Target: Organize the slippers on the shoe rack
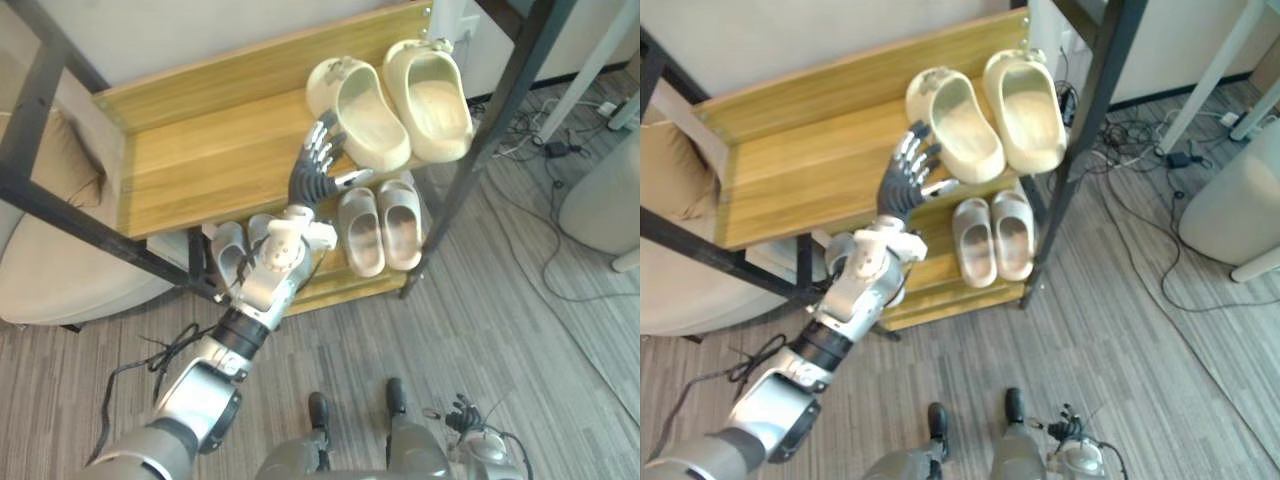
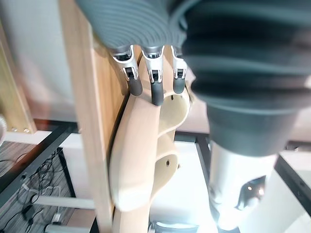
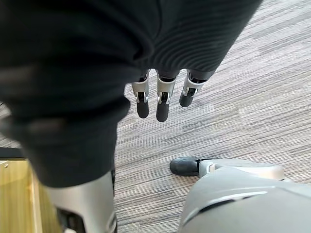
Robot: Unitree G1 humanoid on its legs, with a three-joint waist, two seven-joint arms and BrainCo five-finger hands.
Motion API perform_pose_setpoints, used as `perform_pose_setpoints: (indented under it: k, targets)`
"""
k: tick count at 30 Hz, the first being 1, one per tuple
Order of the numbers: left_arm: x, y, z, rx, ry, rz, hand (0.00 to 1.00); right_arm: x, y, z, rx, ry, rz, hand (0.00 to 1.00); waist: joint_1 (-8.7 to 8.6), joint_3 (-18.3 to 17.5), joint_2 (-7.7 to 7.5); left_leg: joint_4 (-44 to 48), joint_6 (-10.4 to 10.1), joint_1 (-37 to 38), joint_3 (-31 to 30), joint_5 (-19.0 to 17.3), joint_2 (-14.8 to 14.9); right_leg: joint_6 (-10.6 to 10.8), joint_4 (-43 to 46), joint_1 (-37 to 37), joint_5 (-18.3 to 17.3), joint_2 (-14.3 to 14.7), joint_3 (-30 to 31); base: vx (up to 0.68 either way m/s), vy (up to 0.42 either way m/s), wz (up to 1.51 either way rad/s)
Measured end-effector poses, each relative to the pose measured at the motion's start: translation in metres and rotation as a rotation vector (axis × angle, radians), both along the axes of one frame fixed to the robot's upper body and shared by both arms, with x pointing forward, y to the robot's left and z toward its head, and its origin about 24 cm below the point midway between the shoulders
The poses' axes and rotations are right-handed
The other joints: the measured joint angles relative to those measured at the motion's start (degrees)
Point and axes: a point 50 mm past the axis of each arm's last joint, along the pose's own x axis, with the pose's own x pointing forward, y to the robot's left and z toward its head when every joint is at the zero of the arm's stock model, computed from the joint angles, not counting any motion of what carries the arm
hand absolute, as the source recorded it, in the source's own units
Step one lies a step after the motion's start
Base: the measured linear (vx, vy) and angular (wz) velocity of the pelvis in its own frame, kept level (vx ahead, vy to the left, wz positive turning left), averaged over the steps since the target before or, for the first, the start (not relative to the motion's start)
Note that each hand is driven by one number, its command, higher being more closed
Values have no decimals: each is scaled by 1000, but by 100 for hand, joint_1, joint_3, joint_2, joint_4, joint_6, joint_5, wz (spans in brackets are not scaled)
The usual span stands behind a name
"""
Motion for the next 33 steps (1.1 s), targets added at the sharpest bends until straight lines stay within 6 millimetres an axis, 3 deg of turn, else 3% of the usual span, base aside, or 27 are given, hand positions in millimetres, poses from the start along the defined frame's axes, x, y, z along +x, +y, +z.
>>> perform_pose_setpoints:
  k: [16,26,33]
  targets:
    - [13,16,0,24,26,61,0,2,7,0,20,-13,-6,0,-17,14,-73,-1,-1,53,-13,-1,16,12,-24,56,26,16,-36,-1,4,0]
    - [17,46,0,-16,38,161,0,9,13,2,29,-40,19,0,-5,43,-134,-1,1,63,-159,2,5,9,-21,139,-6,0,-185,11,7,7]
    - [17,49,1,-26,32,170,0,14,18,3,33,-50,48,0,3,44,-136,-1,2,46,-169,2,1,11,-4,130,-13,-2,-195,0,0,0]
